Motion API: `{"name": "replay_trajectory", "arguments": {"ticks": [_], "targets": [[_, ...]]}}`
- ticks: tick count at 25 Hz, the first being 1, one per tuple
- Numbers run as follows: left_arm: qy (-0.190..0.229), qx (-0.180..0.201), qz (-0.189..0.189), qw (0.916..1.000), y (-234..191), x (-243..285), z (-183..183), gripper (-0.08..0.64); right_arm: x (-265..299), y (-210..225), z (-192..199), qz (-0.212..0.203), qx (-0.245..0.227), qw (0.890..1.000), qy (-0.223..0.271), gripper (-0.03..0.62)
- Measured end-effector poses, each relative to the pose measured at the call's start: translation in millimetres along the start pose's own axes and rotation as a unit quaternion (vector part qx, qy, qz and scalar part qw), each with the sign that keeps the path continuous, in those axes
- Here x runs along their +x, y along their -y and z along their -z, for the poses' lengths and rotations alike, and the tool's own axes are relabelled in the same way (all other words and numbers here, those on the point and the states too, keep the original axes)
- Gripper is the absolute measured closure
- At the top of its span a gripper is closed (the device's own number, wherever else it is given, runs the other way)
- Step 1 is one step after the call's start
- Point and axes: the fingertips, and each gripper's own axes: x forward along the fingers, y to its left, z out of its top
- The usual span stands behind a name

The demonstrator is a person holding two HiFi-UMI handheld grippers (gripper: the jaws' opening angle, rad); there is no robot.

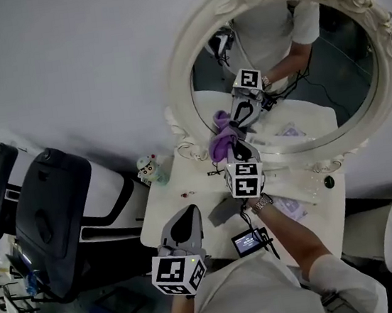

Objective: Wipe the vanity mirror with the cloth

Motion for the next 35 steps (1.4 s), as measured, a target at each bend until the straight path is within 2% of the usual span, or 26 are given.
{"name": "replay_trajectory", "arguments": {"ticks": [6, 13, 20, 28, 35], "targets": [[-0.01, -0.003, 0.003, 0.9999, -4, 8, 6, 0.56, 8, 4, -1, 0.004, -0.007, 1.0, 0.003, 0.535], [-0.012, 0.013, 0.071, 0.9973, 34, 37, 2, 0.56, -14, 51, 4, 0.033, -0.012, 0.999, -0.003, 0.533], [-0.023, 0.018, 0.133, 0.9907, 77, 59, 9, 0.56, -54, 123, 12, 0.099, -0.003, 0.995, -0.004, 0.532], [-0.033, 0.023, 0.195, 0.98, 131, 82, 18, 0.56, -102, 209, 20, 0.175, 0.009, 0.984, -0.008, 0.531], [-0.038, 0.023, 0.217, 0.9751, 159, 95, 24, 0.56, -122, 246, 22, 0.196, 0.004, 0.981, -0.012, 0.528]]}}
